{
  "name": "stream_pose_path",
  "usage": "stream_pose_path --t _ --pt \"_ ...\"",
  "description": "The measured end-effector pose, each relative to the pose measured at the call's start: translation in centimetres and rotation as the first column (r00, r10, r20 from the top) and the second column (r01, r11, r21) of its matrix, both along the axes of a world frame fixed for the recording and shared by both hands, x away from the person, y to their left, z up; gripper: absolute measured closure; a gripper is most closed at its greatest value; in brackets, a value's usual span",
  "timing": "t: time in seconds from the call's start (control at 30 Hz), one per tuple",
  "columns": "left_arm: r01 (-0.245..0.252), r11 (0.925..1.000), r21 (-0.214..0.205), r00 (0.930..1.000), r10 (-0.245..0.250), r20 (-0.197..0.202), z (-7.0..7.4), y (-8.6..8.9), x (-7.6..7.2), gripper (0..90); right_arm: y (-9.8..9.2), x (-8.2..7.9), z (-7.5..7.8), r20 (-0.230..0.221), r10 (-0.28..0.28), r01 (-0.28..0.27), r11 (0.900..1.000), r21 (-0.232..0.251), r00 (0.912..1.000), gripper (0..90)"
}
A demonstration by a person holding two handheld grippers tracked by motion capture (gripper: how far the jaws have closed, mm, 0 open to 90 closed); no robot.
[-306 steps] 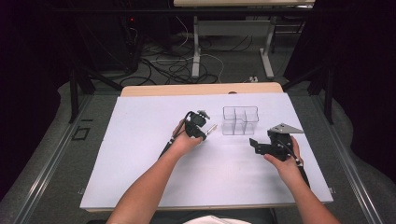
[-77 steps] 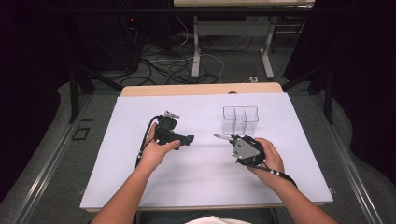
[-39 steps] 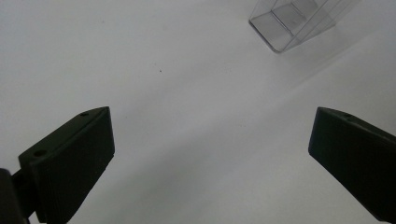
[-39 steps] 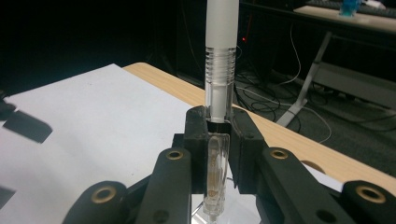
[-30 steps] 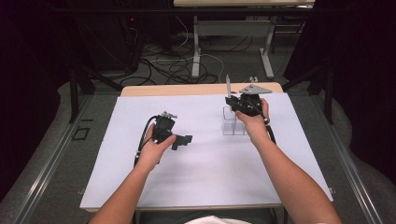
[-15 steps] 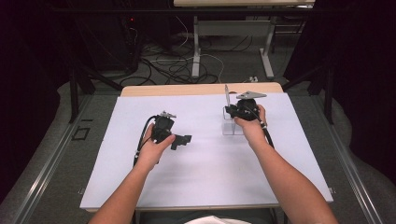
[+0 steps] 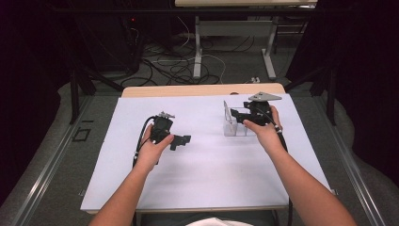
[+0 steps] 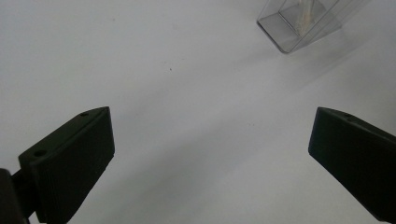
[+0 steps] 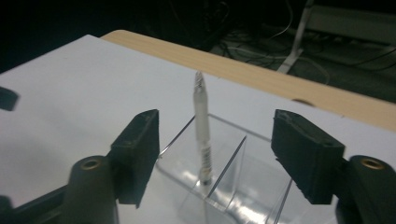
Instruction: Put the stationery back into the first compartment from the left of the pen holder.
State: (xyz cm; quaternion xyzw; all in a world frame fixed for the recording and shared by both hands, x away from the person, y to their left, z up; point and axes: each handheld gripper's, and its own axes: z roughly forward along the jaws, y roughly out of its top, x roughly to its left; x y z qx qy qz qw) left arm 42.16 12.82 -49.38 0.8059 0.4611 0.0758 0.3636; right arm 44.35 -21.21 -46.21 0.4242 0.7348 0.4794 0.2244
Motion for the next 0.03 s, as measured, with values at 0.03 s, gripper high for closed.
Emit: stream_pose_path --t 0.03 --pt "-0.013 0.9998 -0.012 0.9999 0.013 -0.006 -0.02 -0.01 -0.02 0.3 -0.23 -0.25 -0.04 -0.006 -0.002 0.002 1.0000 0.008 1.0000 24.7"
